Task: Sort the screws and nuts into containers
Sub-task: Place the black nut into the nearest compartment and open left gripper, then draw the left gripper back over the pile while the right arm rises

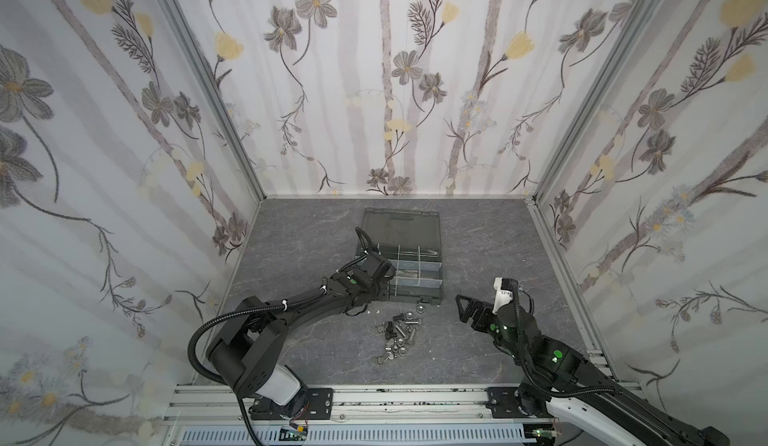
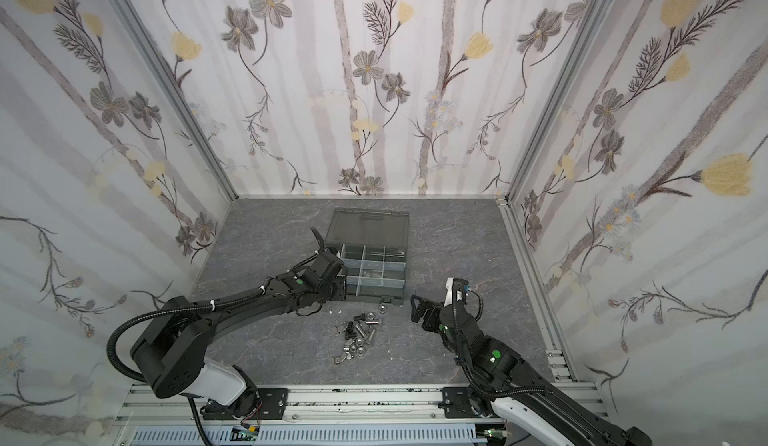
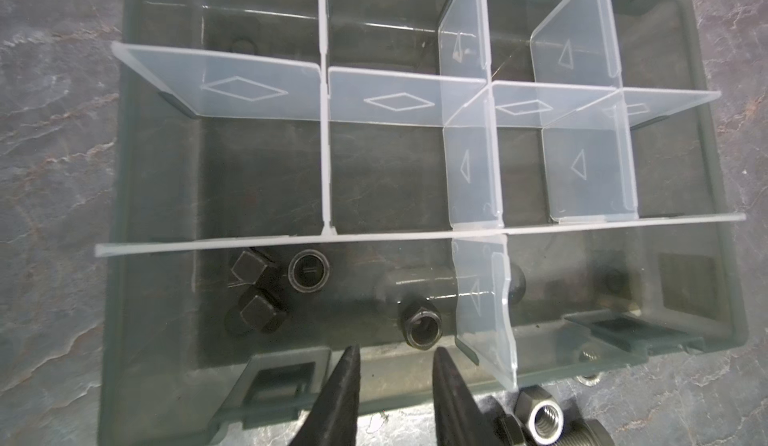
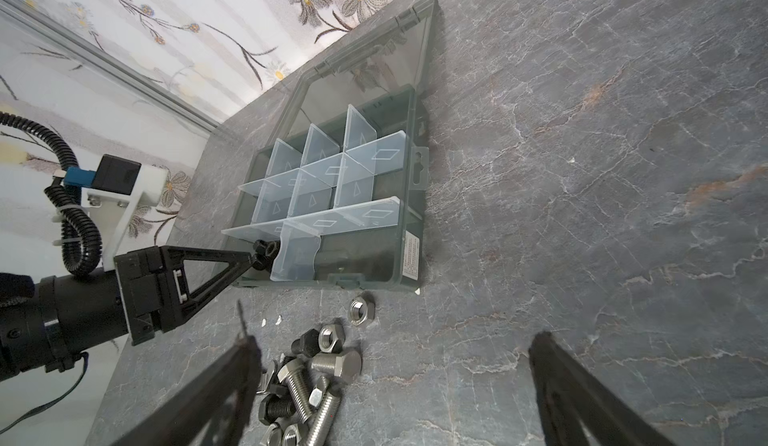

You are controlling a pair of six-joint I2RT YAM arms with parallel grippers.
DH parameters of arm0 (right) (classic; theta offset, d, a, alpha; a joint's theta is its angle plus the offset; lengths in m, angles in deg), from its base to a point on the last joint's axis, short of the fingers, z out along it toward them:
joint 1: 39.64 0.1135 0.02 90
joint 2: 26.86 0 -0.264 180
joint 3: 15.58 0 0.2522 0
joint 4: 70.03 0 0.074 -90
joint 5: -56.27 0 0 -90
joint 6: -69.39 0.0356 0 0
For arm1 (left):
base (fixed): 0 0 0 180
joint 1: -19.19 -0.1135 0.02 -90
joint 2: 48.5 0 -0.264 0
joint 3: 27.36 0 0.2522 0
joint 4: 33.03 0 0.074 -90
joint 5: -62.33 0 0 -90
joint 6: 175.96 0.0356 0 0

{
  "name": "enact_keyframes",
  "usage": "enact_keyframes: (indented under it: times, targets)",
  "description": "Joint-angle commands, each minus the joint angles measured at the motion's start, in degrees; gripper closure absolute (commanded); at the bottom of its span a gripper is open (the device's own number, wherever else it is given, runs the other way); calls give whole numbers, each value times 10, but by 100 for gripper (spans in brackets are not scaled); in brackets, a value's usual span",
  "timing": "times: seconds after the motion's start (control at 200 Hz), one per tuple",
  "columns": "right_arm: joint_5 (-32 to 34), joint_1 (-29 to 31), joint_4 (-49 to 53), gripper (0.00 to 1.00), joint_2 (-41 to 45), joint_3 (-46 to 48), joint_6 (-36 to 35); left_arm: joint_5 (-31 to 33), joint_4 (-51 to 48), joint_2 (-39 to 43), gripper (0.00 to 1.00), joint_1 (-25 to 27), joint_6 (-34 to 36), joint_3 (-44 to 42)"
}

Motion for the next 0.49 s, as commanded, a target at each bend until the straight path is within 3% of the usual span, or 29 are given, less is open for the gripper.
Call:
enact_keyframes:
  times: [0.0,0.49]
  targets:
    - [7,1,-1,0,0,0,8,22,6,14,67,0,-6,-5]
    - [-2,0,1,0,-17,-3,11,40,21,73,62,-1,-36,-64]
